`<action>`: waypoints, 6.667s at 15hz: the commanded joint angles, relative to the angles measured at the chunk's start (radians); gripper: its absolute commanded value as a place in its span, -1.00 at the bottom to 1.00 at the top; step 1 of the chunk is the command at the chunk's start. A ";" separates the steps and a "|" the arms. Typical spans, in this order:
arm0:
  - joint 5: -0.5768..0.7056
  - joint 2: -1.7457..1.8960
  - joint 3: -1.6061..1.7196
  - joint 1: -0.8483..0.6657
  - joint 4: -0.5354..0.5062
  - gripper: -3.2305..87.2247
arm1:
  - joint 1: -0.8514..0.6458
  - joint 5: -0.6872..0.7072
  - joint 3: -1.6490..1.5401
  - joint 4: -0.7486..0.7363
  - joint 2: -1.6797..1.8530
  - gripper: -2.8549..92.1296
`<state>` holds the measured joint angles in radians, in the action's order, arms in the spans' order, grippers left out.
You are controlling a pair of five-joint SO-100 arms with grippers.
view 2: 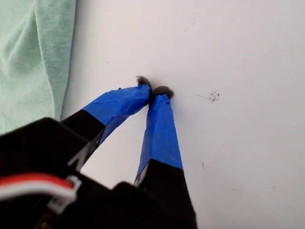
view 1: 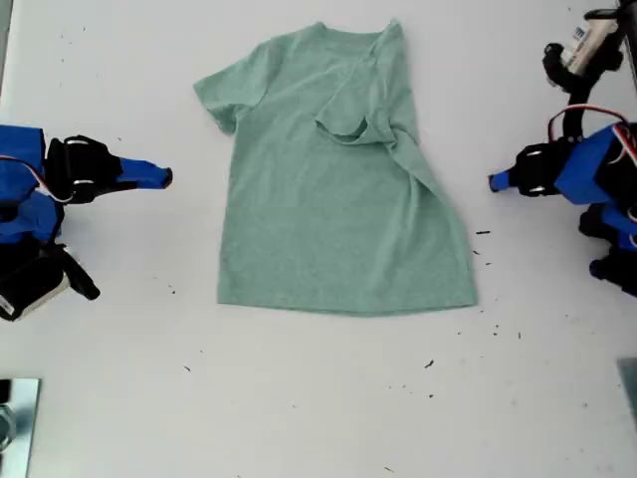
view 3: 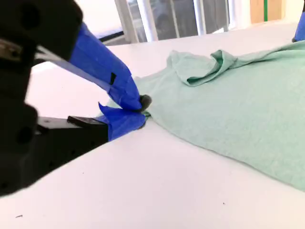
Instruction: Fold t shirt
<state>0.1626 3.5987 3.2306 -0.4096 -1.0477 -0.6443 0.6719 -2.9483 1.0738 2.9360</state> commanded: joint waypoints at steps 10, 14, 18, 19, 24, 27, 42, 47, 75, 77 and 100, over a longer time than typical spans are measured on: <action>0.647 -1.980 -1.934 -0.515 -0.526 -0.93 | 0.008 -0.017 -0.057 0.040 0.179 -0.89; 0.666 -2.013 -1.973 -0.545 -0.531 -0.49 | 0.006 -0.015 -0.057 0.041 0.181 -0.89; 0.696 -2.097 -2.008 -0.534 -0.525 -0.22 | 0.008 -0.018 -0.058 0.043 0.183 -0.89; 0.699 -2.155 -1.991 -0.537 -0.489 -0.23 | 0.008 -0.018 -0.058 0.043 0.184 -0.89; 0.666 -2.419 -1.839 -0.589 -0.215 -0.24 | 0.018 -0.029 -0.075 0.074 0.249 -0.89; 0.660 -2.462 -1.786 -0.621 -0.138 -0.43 | 0.020 -0.032 -0.086 0.091 0.288 -0.89; 0.626 -2.522 -2.194 -0.184 0.175 -0.41 | 0.017 -0.034 -0.089 0.094 0.298 -0.89; 0.597 -2.327 -2.243 -0.299 -0.106 -0.38 | 0.021 -0.035 -0.091 0.097 0.301 -0.89; 0.112 -0.040 0.012 0.015 0.051 -0.93 | 0.445 -0.061 1.034 0.357 -0.792 -0.22; 0.112 -0.040 0.012 0.017 0.049 -0.93 | 0.433 -0.077 0.836 0.192 -0.799 -0.23; 0.124 -0.020 0.014 0.032 0.044 -0.93 | 0.532 -0.103 1.649 0.489 -1.247 -0.96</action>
<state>0.2792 3.5726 3.2336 -0.3866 -1.0017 -0.1335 0.5783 -1.3714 1.6490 1.7211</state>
